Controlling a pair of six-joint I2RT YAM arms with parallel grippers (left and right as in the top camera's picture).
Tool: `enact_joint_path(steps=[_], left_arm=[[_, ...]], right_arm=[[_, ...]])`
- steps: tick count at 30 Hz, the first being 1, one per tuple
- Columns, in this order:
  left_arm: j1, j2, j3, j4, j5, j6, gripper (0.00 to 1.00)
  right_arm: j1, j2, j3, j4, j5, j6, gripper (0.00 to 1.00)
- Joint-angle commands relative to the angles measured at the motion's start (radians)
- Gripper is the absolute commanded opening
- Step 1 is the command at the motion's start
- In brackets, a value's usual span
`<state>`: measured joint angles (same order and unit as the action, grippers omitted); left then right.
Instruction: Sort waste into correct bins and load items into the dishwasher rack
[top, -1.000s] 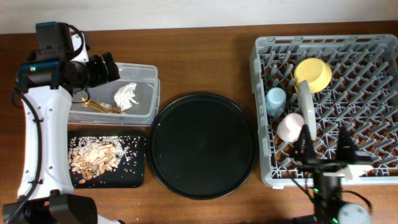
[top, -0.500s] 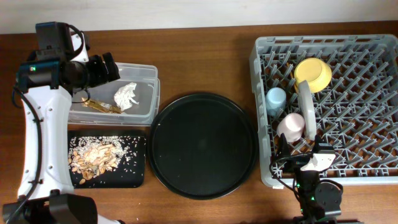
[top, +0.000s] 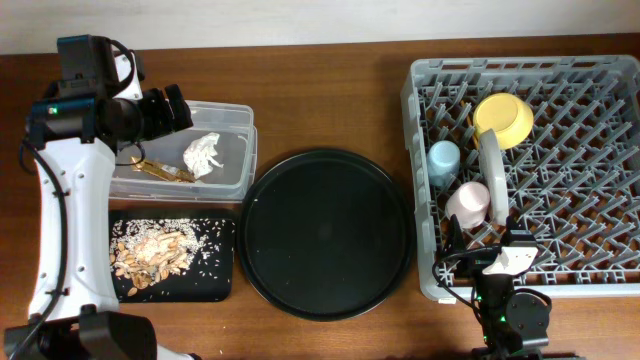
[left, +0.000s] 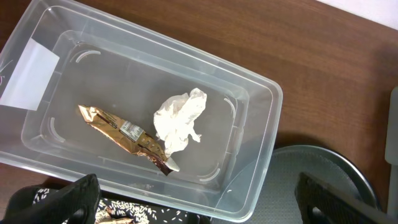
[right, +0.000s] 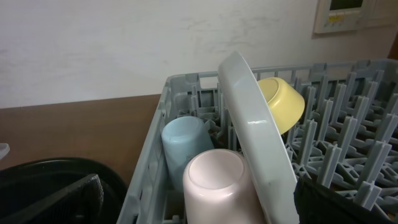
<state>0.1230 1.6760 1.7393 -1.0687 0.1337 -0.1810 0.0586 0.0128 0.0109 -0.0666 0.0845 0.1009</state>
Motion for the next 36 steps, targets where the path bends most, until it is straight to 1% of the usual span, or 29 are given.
enact_joint_path(steps=[1,3,5,7,9,12,15,16,17,18,20,22,23,24,26,30,33,34,36], left_arm=[[0.003,-0.003,0.003,0.0,0.0,-0.009,0.99],[-0.003,-0.028,0.002,0.0,0.0,-0.009,0.99],[-0.005,-0.117,0.002,-0.001,0.0,-0.009,0.99],[-0.005,-0.254,-0.018,-0.001,0.0,-0.009,0.99],[-0.015,-0.389,-0.087,-0.001,-0.001,-0.008,0.99],[-0.042,-0.618,-0.323,0.008,-0.037,-0.005,0.99],[-0.045,-0.895,-0.668,0.045,-0.045,-0.013,0.99],[-0.045,-1.003,-0.813,0.114,-0.045,-0.033,0.99],[-0.045,-1.074,-0.906,0.186,-0.044,-0.052,0.99],[-0.045,-1.175,-1.043,0.311,-0.044,-0.089,0.99],[-0.045,-1.299,-1.226,0.545,-0.033,-0.118,0.99],[-0.045,-1.405,-1.391,0.802,-0.016,-0.118,0.99],[-0.045,-1.441,-1.444,0.881,-0.013,-0.117,0.99],[-0.045,-1.509,-1.537,1.01,-0.007,-0.117,0.99],[-0.05,-1.575,-1.623,1.097,-0.008,-0.117,0.99],[-0.058,-1.649,-1.71,1.101,-0.008,-0.109,0.99],[-0.071,-1.671,-1.731,1.02,-0.011,-0.054,0.99],[-0.089,-1.671,-1.731,0.996,-0.015,-0.018,0.99],[-0.161,-1.671,-1.731,0.996,-0.027,0.179,0.99]], right_arm=[[-0.008,-0.01,-0.005,-0.008,-0.01,-0.004,0.99],[-0.008,-0.01,-0.005,-0.008,-0.01,-0.004,0.99],[-0.008,-0.01,-0.005,-0.008,-0.01,-0.004,0.99],[-0.008,-0.01,-0.005,-0.008,-0.01,-0.004,0.99],[-0.008,-0.01,-0.005,-0.008,-0.01,-0.004,0.99],[-0.008,-0.01,-0.005,-0.008,-0.01,-0.004,0.99],[-0.008,-0.01,-0.005,-0.008,-0.01,-0.004,0.99],[-0.008,-0.01,-0.005,-0.008,-0.009,-0.004,0.99],[-0.008,-0.01,-0.005,-0.008,-0.01,-0.004,0.99],[-0.008,-0.01,-0.005,-0.008,-0.009,-0.004,0.99],[-0.008,-0.01,-0.005,-0.008,-0.01,-0.004,0.99],[-0.008,-0.01,-0.005,-0.008,-0.01,-0.004,0.99],[-0.008,-0.01,-0.005,-0.008,-0.01,-0.004,0.99],[-0.008,-0.01,-0.005,-0.008,-0.01,-0.004,0.99],[-0.008,-0.01,-0.005,-0.008,-0.01,-0.004,0.99],[-0.008,-0.01,-0.005,-0.008,-0.01,-0.004,0.99],[-0.008,-0.01,-0.005,-0.008,-0.01,-0.004,0.99],[-0.008,-0.01,-0.005,-0.008,-0.01,-0.004,0.99],[-0.008,-0.01,-0.005,-0.008,-0.01,-0.004,0.99]])
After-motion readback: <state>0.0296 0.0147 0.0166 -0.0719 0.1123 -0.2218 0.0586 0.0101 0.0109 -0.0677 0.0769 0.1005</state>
